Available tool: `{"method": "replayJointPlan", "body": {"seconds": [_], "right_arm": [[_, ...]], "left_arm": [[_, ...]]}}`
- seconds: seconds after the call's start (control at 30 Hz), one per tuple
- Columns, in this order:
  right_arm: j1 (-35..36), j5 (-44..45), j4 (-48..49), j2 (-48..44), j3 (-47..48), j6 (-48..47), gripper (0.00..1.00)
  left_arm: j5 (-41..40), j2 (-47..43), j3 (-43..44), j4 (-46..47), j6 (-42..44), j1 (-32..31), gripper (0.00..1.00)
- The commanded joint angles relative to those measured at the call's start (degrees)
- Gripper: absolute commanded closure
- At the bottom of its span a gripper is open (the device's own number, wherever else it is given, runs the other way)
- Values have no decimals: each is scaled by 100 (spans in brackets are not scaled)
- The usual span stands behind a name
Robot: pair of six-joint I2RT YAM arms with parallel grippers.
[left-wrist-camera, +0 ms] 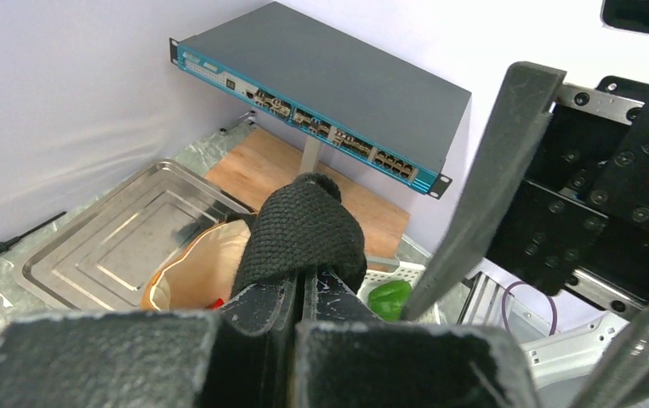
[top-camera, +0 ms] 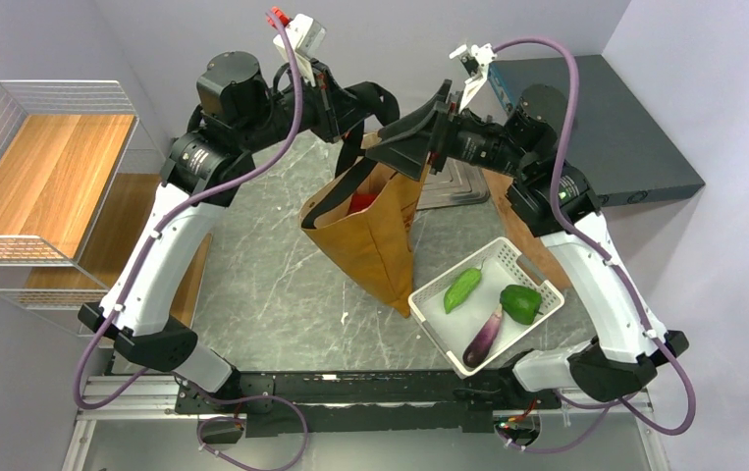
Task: Place the food into the grocery bag and tie it
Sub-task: Tie the grocery bag at the center of the board.
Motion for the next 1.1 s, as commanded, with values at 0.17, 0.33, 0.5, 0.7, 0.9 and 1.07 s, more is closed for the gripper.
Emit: {"method": "replayJointPlan", "body": {"seconds": [0.17,0.33,0.5,0.7,0.9,1.07], "right_arm": [[179,1233,699,83,12,-1852,34],[248,1273,529,266,246,-2220,34],[468,1564,384,386,402,-2632,34],[542,2105,422,386,425,-3144,40],[609,2834,310,308,478,-3823,45],[614,2722,233,361,527,-3974,47]], "left_arm": [[138,-348,-241,412,-140,-28,100],[159,-430,-347,495,-156,-28,100],[212,-406,-367,531,-161,-28,100],[230,-389,-325,473,-92,-27,100],[182,-396,-332,386,-20,-28,100],[209,-330,-314,442,-54,-28,100]]}}
